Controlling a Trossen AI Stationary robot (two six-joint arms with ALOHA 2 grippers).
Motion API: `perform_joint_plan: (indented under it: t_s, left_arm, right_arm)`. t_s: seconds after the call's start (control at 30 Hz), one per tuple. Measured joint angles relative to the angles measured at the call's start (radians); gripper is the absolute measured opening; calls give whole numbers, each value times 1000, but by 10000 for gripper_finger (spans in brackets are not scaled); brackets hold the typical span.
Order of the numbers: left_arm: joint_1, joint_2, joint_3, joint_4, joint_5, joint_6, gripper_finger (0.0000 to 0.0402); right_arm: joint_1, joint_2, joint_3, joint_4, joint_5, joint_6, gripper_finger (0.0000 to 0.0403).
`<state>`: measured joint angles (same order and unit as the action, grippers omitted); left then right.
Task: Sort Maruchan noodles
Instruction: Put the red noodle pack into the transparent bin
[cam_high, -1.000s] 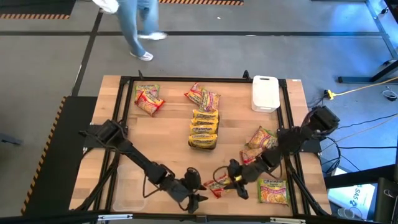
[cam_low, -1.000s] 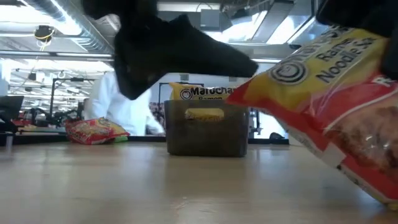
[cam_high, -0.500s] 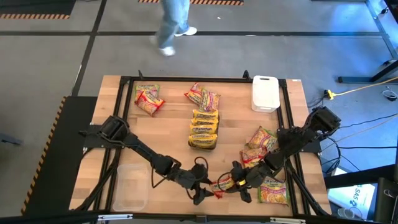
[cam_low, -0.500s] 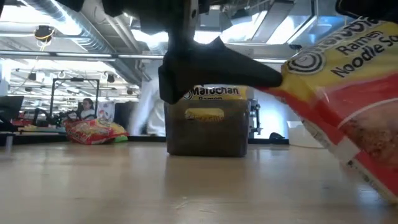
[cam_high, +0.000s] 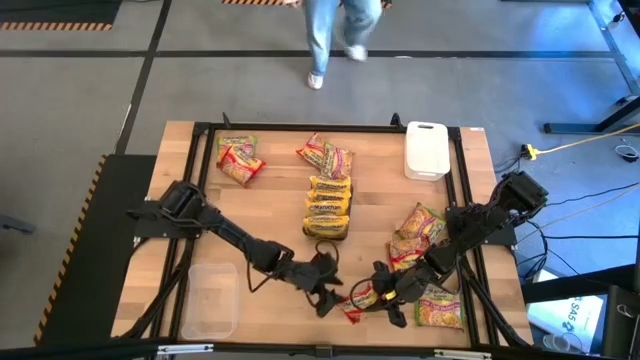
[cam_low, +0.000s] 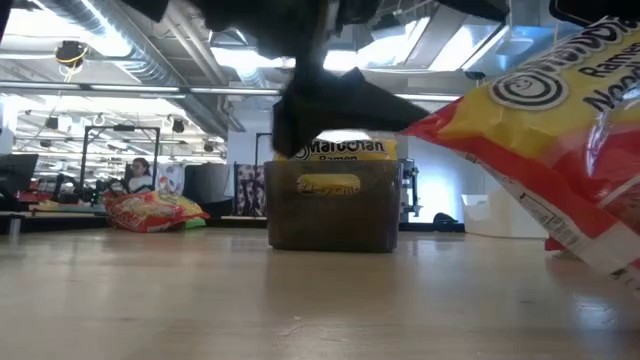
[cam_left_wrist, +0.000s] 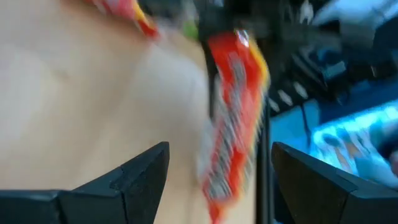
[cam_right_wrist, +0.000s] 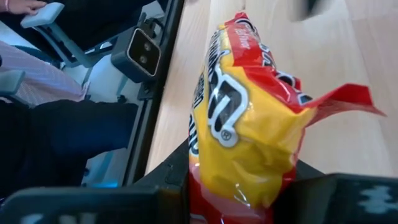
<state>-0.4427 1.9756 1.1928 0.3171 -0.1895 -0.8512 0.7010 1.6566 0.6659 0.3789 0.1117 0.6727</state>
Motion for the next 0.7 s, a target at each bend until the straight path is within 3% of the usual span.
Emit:
perform_joint_plan:
  t_s: [0.2,0.7]
  left_arm:
    - [-3,-19,1,72,-44,99,277]
    - [-18,51,1,143,-10,74,277]
  right_arm:
    - [0,2,-1,20,-2,-2,99]
    - [-43,3,60,36,57,-91,99]
